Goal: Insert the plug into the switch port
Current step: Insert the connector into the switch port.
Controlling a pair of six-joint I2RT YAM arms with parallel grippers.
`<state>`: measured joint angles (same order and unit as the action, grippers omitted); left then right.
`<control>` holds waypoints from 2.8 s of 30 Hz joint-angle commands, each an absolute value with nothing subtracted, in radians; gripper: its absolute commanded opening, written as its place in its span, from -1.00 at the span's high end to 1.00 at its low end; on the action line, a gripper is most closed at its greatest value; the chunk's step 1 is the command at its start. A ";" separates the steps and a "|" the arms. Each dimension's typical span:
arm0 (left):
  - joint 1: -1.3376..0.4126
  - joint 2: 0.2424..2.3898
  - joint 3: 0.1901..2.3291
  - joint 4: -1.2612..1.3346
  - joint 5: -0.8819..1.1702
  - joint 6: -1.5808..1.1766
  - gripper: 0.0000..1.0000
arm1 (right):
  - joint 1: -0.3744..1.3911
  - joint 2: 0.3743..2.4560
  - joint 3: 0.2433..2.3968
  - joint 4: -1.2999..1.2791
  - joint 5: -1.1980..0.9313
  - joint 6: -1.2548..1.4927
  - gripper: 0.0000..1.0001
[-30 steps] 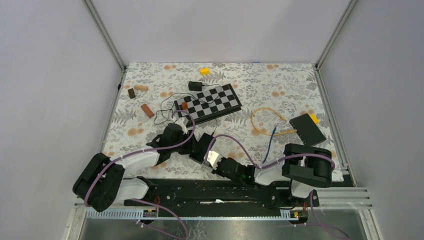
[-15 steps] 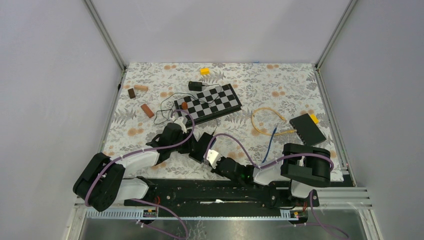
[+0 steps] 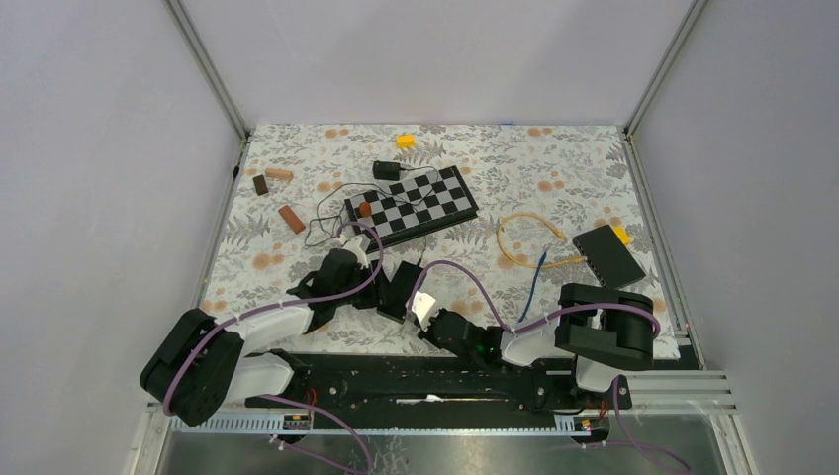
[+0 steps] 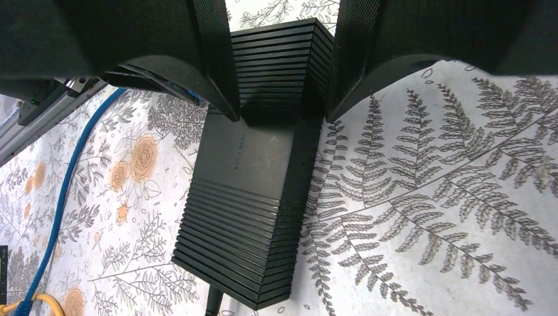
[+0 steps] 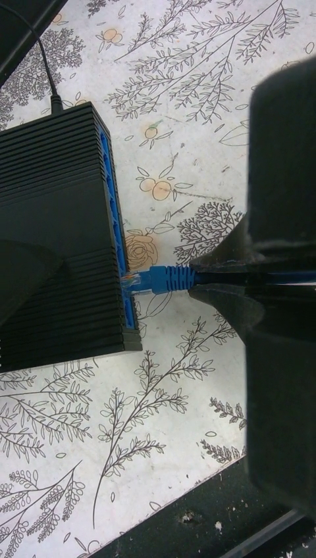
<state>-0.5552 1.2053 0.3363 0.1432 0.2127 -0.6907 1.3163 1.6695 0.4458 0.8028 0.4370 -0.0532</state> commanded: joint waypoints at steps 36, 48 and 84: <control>-0.777 1.347 0.296 0.246 0.372 -0.731 0.14 | 1.214 1.687 0.522 0.985 0.338 -0.212 1.00; -0.856 1.390 0.307 0.318 0.406 -0.766 0.21 | 1.193 1.673 0.606 0.984 0.318 -0.245 1.00; -0.917 1.414 0.291 0.410 0.385 -0.826 0.23 | 1.172 1.501 0.571 0.952 0.151 -0.299 1.00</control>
<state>-0.7879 1.3777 0.3153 0.5117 -0.1135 -0.7158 1.1759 1.5993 0.4709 0.6537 0.3077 -0.2665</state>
